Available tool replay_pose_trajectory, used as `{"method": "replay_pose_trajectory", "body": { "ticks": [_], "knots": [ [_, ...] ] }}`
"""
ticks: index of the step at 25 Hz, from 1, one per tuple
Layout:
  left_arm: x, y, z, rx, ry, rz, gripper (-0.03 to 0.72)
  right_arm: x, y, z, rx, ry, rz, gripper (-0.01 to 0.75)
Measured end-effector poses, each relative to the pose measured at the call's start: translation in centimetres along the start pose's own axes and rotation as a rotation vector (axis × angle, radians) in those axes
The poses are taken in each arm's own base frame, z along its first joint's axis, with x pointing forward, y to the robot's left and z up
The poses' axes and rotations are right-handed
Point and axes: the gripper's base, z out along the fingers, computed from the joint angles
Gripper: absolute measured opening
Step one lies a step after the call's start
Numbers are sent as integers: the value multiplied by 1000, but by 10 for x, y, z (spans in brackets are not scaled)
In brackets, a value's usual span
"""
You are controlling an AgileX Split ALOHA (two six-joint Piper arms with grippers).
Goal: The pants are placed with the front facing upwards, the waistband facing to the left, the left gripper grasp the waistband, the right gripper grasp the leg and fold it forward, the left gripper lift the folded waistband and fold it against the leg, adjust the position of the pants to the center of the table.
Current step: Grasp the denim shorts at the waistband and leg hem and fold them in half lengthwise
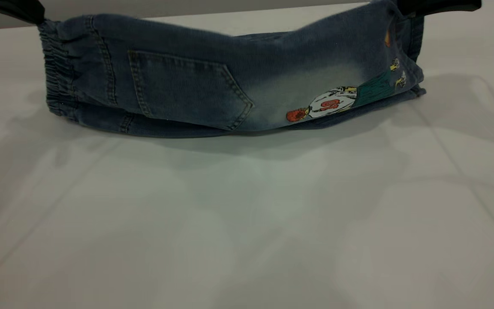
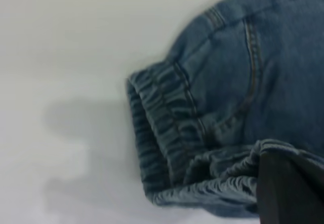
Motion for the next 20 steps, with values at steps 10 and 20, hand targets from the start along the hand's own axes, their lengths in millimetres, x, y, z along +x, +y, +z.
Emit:
{"method": "replay_pose_trajectory", "body": {
  "ticks": [10, 20],
  "knots": [
    [-18, 9, 31, -17, -20, 2, 15, -25, -15, 23, -3, -29, -22, 27],
    [-19, 21, 58, -75, -67, -2, 15, -39, -41, 57, 18, -41, -25, 27]
  ]
}}
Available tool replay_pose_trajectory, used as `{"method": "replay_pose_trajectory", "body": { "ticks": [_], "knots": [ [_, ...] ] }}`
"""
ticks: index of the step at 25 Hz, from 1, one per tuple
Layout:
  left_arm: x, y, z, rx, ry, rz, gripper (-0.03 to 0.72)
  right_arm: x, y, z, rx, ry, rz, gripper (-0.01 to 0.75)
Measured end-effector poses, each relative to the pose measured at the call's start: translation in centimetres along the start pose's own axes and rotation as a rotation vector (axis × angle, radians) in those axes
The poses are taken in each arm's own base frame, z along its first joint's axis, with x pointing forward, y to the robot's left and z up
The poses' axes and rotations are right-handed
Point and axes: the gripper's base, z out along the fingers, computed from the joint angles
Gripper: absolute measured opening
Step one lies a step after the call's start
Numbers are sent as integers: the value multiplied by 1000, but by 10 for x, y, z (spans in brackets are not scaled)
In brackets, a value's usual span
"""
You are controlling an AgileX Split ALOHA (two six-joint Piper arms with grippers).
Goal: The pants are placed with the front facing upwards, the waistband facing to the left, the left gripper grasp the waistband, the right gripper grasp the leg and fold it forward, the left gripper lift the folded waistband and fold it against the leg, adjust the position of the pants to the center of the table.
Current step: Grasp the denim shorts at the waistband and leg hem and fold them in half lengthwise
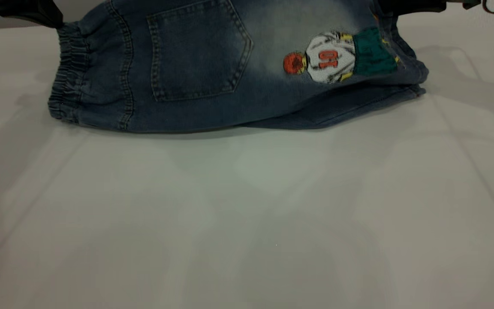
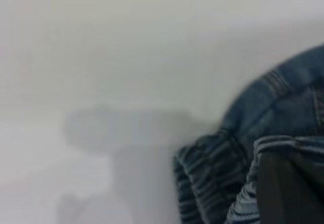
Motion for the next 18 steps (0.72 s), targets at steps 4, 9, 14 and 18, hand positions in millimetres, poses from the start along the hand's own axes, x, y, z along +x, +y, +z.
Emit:
{"method": "replay_pose_trajectory", "body": {
  "ticks": [4, 9, 14, 18],
  "knots": [
    [5, 2, 10, -9, 12, 11, 15, -3, -7, 3, 58, -23, -4, 27],
    [11, 4, 20, -13, 31, 7, 15, -4, -11, 3, 102, -26, -8, 27],
    [12, 4, 20, -13, 31, 8, 16, -4, -12, 3, 110, -29, -6, 28],
    [12, 4, 20, -13, 31, 9, 33, -4, -12, 3, 116, -28, -2, 52]
  ]
}}
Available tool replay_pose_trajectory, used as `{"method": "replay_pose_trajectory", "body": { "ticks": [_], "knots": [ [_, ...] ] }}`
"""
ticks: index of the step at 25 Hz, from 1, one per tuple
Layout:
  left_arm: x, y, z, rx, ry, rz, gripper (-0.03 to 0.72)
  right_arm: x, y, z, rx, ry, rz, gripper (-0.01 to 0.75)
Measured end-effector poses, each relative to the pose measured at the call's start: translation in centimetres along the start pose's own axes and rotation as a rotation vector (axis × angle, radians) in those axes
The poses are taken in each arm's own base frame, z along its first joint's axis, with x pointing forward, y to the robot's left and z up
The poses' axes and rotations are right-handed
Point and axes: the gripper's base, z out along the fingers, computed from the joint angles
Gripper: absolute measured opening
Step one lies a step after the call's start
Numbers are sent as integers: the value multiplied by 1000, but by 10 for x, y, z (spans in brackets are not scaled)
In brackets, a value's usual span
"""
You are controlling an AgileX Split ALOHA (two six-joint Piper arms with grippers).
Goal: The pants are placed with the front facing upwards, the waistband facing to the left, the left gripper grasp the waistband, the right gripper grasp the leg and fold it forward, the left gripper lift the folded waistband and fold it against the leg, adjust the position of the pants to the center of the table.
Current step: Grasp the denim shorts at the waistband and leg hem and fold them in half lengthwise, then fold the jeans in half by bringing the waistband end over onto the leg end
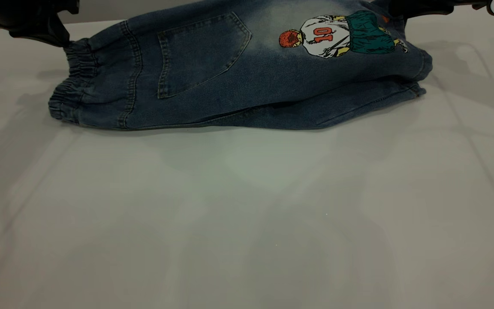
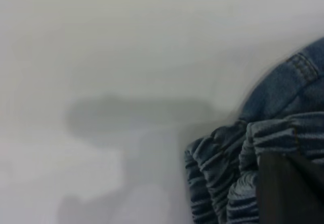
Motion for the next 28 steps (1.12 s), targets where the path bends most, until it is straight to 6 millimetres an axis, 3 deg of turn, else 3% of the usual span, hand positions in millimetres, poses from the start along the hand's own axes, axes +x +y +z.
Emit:
{"method": "replay_pose_trajectory", "body": {
  "ticks": [3, 12, 17, 23, 28],
  "knots": [
    [0, 0, 0, 0, 1, 1, 93, 1, -1, 0, 6, 10, -16, 121],
    [0, 0, 0, -2, -2, 1, 444, 0, -4, 0, 39, -3, 23, 466],
    [2, -1, 0, 12, 22, 1, 480, 0, -1, 0, 12, 7, 23, 508],
    [13, -4, -2, 75, 141, -61, 484, -4, 19, -12, -121, 38, 43, 510],
    [18, 15, -5, 51, 183, -146, 485, 0, 24, -14, -175, 91, 38, 510]
  ]
}}
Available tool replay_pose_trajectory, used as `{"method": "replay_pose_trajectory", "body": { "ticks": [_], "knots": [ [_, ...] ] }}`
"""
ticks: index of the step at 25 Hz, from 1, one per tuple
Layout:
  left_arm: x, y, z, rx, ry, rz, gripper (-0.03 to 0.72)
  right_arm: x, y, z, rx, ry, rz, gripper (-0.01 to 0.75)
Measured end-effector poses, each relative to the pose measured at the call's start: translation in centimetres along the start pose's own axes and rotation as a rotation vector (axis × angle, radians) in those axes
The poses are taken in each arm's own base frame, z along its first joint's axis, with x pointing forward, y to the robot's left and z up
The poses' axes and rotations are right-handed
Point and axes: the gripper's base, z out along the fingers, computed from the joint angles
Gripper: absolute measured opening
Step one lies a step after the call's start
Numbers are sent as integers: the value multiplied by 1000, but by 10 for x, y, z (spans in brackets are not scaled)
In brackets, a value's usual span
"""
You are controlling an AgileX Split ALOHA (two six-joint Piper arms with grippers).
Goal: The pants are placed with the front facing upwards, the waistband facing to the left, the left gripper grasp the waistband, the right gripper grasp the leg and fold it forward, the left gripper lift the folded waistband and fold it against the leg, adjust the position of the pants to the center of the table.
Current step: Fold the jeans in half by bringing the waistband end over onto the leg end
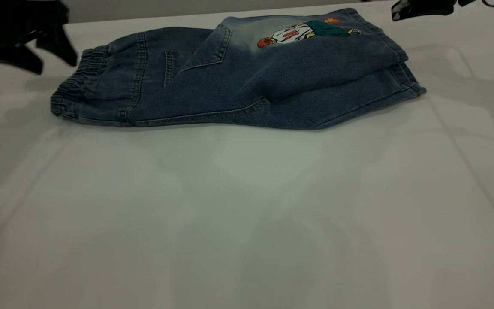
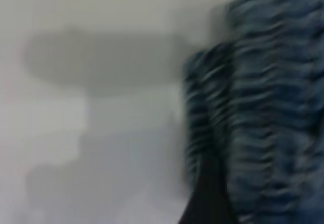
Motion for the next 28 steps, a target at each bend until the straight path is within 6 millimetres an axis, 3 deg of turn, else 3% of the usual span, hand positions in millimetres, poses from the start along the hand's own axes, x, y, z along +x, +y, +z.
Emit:
{"method": "replay_pose_trajectory", "body": {
  "ticks": [7, 14, 28],
  "knots": [
    [9, 27, 5, -8, 63, -108, 485, 2, -2, 0, 15, 23, -7, 510],
    [15, 26, 29, 10, 67, -137, 485, 2, -2, 0, 17, 20, -6, 510],
    [5, 16, 32, 138, -41, -160, 486, 2, -2, 0, 16, 19, -3, 510]
  ]
}}
